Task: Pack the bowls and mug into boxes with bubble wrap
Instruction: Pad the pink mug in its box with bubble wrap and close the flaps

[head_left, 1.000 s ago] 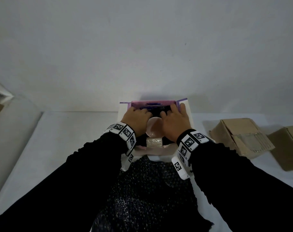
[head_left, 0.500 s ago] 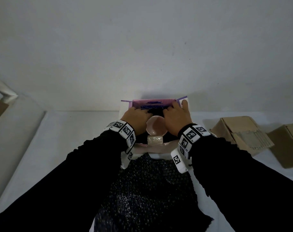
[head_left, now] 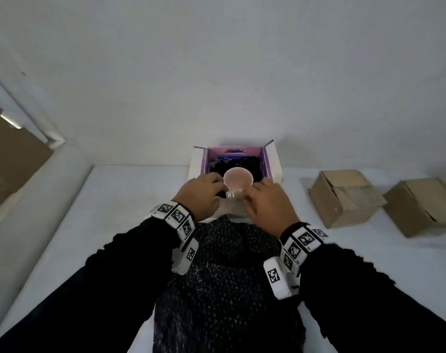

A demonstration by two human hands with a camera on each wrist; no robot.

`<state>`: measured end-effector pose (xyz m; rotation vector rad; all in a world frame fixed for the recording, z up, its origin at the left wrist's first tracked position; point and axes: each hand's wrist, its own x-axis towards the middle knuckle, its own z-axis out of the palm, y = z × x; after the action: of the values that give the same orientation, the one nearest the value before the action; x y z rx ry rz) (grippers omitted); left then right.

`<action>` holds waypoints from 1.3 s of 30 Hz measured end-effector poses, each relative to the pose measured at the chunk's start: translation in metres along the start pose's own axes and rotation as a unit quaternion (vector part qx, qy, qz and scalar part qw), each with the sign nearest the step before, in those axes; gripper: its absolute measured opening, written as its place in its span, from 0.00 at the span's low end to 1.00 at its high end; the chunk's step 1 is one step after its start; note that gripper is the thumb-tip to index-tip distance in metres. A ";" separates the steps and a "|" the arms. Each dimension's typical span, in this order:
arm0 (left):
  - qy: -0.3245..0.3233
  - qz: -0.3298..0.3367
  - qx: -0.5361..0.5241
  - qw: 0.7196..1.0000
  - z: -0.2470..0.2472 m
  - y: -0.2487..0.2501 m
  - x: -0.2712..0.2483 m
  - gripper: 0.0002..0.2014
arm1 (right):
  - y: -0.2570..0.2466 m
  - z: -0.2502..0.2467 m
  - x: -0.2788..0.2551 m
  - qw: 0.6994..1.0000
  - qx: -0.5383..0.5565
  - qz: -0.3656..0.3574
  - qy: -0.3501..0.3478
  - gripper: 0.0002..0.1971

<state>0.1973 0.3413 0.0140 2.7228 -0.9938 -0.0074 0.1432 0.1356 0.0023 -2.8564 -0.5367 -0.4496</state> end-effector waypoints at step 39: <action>-0.030 0.011 0.075 0.997 -0.021 0.057 -0.088 0.35 | -0.012 -0.063 -0.059 0.954 0.218 0.135 -0.157 0.07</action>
<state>0.0956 0.3594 0.0401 2.8632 -1.0825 -0.0114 0.0700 0.1121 0.0430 -2.5194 -0.2428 0.1577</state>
